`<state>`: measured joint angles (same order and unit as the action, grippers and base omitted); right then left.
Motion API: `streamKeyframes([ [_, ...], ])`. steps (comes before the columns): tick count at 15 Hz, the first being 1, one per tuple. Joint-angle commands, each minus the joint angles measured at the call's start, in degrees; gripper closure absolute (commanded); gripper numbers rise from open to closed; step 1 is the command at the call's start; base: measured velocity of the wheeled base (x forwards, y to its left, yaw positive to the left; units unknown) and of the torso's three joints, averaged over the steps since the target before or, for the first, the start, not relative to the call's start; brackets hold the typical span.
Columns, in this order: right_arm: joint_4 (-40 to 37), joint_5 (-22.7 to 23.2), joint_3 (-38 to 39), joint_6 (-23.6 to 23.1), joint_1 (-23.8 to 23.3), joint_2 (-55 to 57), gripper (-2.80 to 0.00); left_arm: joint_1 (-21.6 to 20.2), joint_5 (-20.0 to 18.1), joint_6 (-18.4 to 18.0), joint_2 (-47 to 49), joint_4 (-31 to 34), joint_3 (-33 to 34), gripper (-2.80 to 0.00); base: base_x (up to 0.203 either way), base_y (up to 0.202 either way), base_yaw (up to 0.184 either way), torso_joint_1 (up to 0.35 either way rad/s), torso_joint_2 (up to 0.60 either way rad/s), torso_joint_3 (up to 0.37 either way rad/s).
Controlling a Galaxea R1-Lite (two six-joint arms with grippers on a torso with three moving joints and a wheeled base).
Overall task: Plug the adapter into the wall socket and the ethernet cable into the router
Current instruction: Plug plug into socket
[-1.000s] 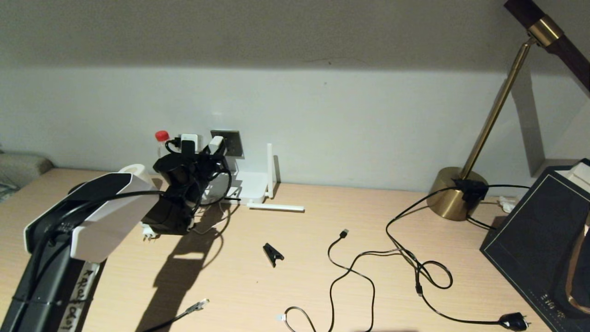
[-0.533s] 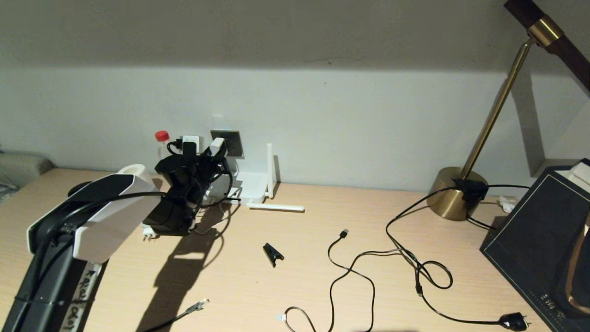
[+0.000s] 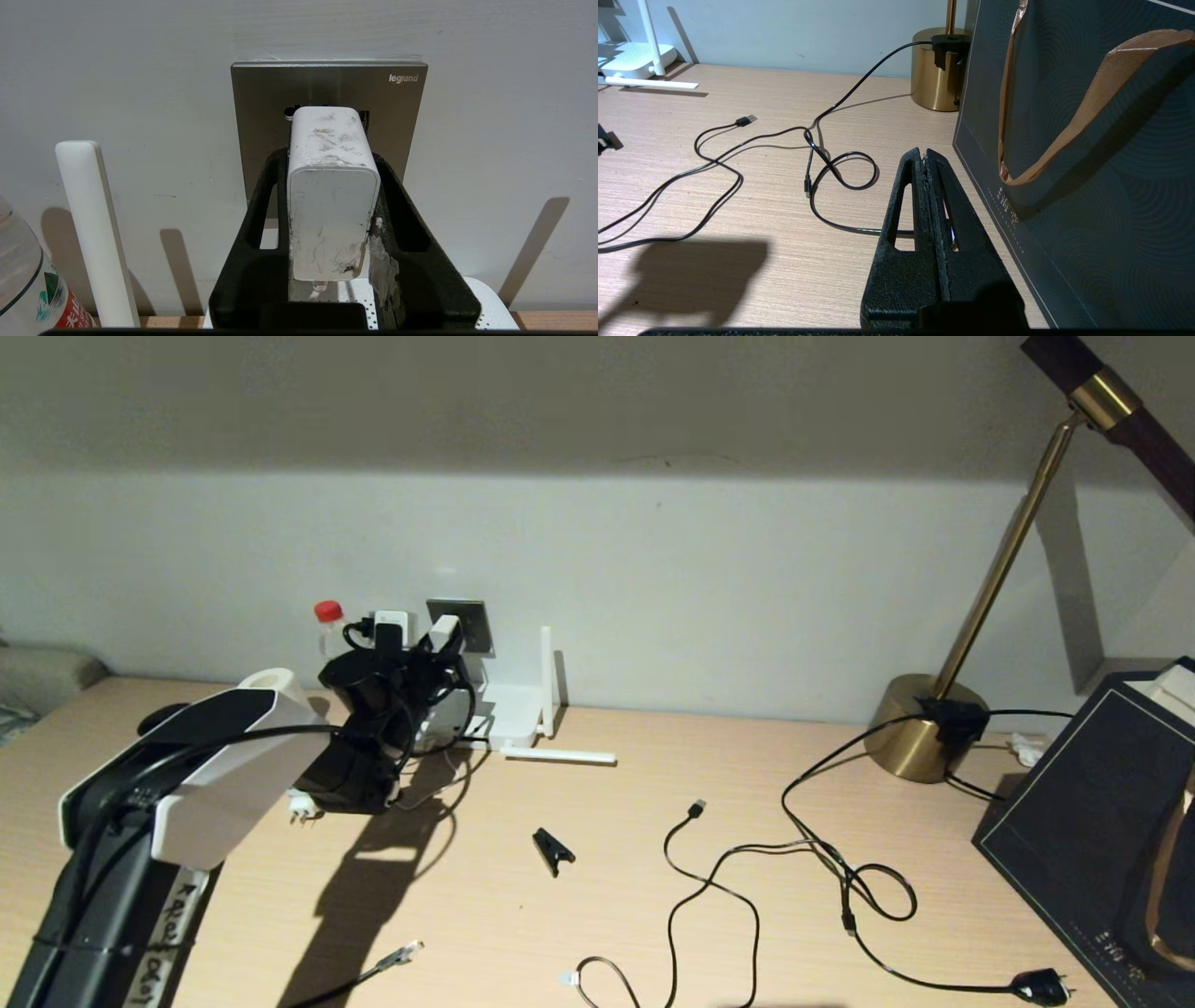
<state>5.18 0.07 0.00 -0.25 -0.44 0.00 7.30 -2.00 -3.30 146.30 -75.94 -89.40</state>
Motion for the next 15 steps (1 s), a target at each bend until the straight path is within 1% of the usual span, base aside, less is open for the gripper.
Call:
streamKeyframes([
  [1,0.0,0.0,2.0,0.0,0.0,0.0,0.00,0.2,0.1,0.0,0.0,-0.4,-0.5,0.00,0.000,0.000,0.000,0.000,0.00,0.000],
  [10,0.1,0.0,2.0,0.0,0.0,0.0,0.00,0.2,0.3,0.0,0.3,-0.4,-0.5,0.00,0.000,0.000,0.000,0.000,0.00,0.000],
  [15,0.1,0.0,2.0,0.0,0.0,0.0,0.00,-0.6,0.3,0.0,0.3,-0.5,0.0,0.00,0.000,0.000,0.000,0.000,0.00,0.000],
])
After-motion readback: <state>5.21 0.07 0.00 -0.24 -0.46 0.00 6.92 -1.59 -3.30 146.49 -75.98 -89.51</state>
